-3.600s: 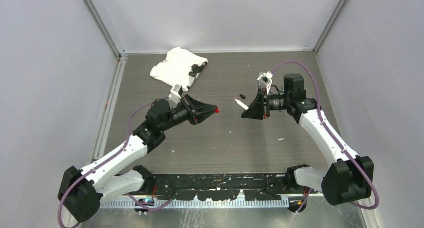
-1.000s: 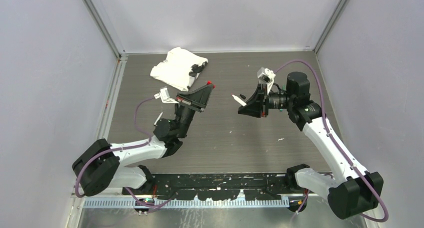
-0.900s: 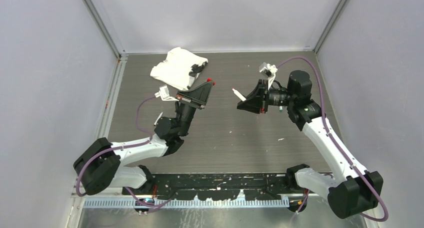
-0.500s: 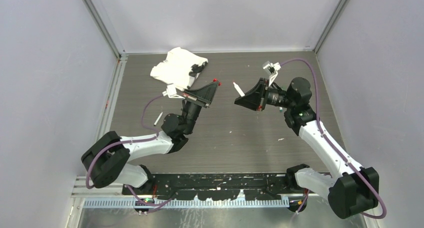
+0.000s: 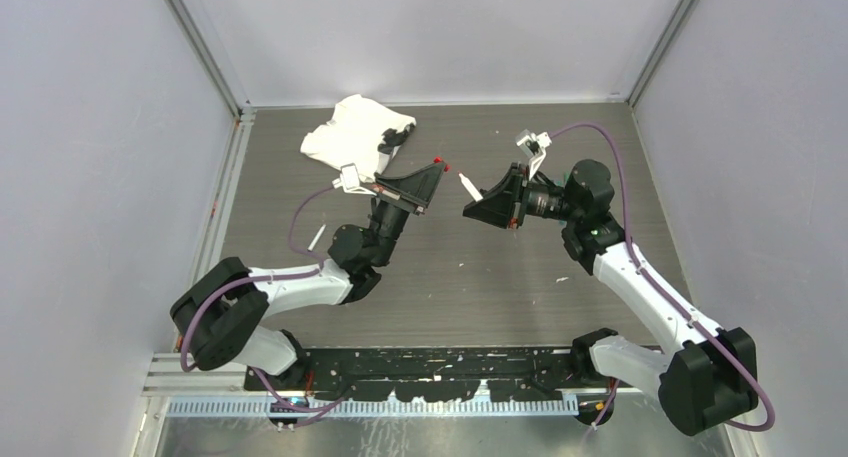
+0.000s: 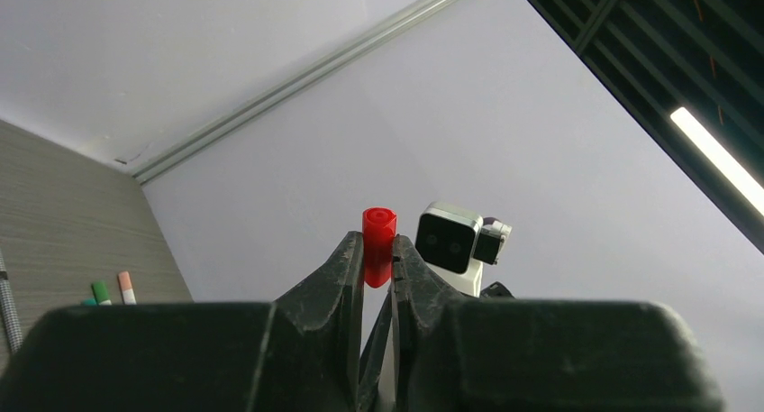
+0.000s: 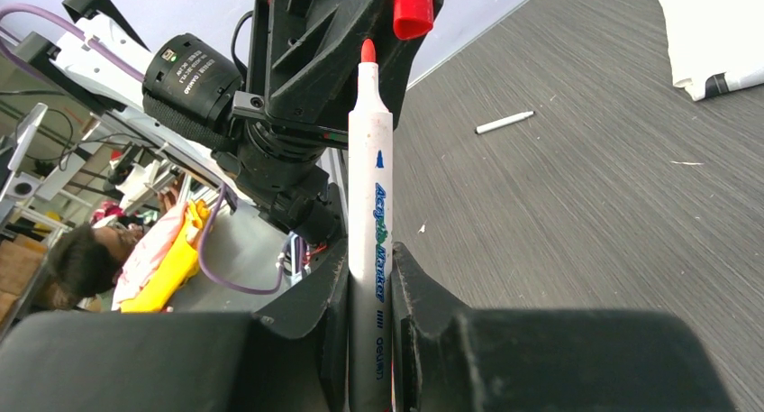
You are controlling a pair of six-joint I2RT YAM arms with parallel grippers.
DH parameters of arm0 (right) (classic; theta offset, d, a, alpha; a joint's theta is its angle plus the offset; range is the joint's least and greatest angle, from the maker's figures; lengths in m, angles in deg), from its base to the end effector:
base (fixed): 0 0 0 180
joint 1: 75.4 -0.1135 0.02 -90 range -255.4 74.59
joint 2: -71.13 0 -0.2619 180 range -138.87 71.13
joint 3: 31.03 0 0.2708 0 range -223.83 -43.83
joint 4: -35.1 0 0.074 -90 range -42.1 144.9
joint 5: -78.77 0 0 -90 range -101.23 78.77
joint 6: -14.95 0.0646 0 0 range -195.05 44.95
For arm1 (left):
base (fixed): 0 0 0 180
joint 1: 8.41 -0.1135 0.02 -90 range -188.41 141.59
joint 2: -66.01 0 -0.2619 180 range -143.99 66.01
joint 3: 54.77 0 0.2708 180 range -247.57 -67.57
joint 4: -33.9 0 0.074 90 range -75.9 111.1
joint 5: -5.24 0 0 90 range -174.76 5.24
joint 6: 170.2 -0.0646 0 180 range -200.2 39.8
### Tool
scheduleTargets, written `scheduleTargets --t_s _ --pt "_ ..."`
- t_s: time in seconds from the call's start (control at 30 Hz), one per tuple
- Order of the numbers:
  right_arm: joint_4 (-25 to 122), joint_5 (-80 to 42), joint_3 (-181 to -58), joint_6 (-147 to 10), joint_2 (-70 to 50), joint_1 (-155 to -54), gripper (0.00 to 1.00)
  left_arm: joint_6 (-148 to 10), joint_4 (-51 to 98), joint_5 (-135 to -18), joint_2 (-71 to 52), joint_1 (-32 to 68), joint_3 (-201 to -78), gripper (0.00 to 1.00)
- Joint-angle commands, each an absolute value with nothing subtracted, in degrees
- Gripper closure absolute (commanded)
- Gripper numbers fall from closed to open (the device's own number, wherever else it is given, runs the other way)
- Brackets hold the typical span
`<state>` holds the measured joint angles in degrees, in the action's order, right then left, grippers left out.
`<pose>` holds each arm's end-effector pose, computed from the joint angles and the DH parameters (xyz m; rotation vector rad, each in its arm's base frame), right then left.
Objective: Insert the pens into the pen caps
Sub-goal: Insert the pen cap onto the pen.
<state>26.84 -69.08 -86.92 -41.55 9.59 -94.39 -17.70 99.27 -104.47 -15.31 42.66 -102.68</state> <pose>0.2403 0.1405 0.3220 -0.6782 1.6142 1.4527 0.2186 -0.2359 0.2947 -0.4669 1.0944 -1.6043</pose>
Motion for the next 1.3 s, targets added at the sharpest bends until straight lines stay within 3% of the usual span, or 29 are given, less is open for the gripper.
scheduleTargets --t_s 0.0,1.27 --pt "25.74 -68.24 -86.98 -43.35 9.61 -94.65 0.99 -17.78 102.66 -104.32 -14.33 43.01 -103.29 0.99" --pt "30.45 -66.63 -87.94 -47.40 9.47 -95.37 0.99 -13.94 102.60 -102.90 -17.42 43.19 -103.71 0.99"
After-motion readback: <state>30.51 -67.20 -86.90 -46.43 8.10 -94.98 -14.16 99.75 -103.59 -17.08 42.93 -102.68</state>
